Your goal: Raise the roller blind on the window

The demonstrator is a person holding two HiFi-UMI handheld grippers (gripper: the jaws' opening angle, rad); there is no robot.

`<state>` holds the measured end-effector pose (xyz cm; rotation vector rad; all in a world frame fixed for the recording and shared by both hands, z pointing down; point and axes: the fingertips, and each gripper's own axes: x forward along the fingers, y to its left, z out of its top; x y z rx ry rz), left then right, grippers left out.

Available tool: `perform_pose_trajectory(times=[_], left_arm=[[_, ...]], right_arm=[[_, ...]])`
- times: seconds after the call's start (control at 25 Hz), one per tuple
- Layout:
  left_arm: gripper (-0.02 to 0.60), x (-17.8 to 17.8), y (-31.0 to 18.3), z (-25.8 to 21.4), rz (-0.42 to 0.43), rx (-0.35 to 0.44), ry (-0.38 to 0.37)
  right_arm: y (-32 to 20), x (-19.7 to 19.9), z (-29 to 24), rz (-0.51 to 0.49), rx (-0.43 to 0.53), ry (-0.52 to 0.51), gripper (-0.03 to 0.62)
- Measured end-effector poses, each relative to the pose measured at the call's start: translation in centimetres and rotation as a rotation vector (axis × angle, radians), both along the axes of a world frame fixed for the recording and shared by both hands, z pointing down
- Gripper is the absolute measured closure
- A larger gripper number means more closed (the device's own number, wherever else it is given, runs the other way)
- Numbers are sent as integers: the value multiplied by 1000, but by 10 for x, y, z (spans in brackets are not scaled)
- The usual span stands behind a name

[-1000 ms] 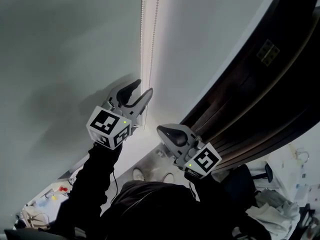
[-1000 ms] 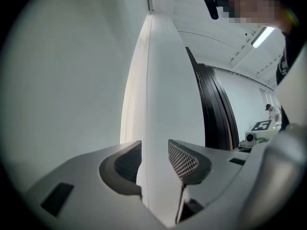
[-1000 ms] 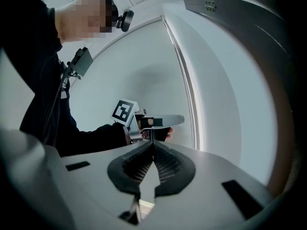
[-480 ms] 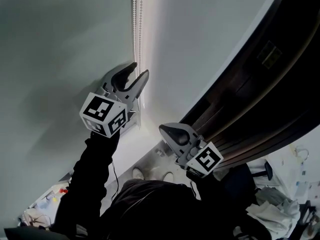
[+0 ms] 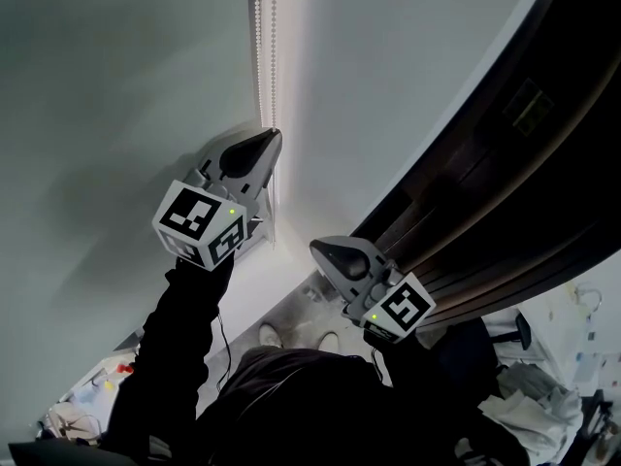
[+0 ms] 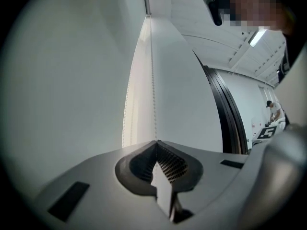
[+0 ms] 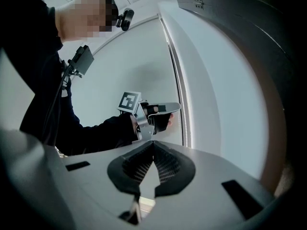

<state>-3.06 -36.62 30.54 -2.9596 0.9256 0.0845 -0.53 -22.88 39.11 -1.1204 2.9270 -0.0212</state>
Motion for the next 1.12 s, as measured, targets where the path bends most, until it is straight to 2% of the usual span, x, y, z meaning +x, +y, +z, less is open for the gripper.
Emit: perform_pose_trajectory(times=[0.08,0.28,0.56,0.8,0.96,1.0,1.12], left_arm=[[574,1,4,1,15,-1,-5],[575,6,20,3,23,60,-47],[575,0,42,7,37,51,-12],[575,-1,73,10,76,24,19],[575,-1,89,22,69,9,24],[575,0,93,29,73,-4,20],[577,8,104,57,95,-65,2]], right_arm=[[1,0,1,-1,-1,1,589],[3,3,-3,-20,1,-15,589],[11,9,-6,-52,-34,-71,589],[22,9,-17,-147,-54,-119,589],[24,12,-33,-200,-51,-125,589],[25,12,-37,-214,-51,-123,579],[26,8,-47,-271,-68,-114,411]])
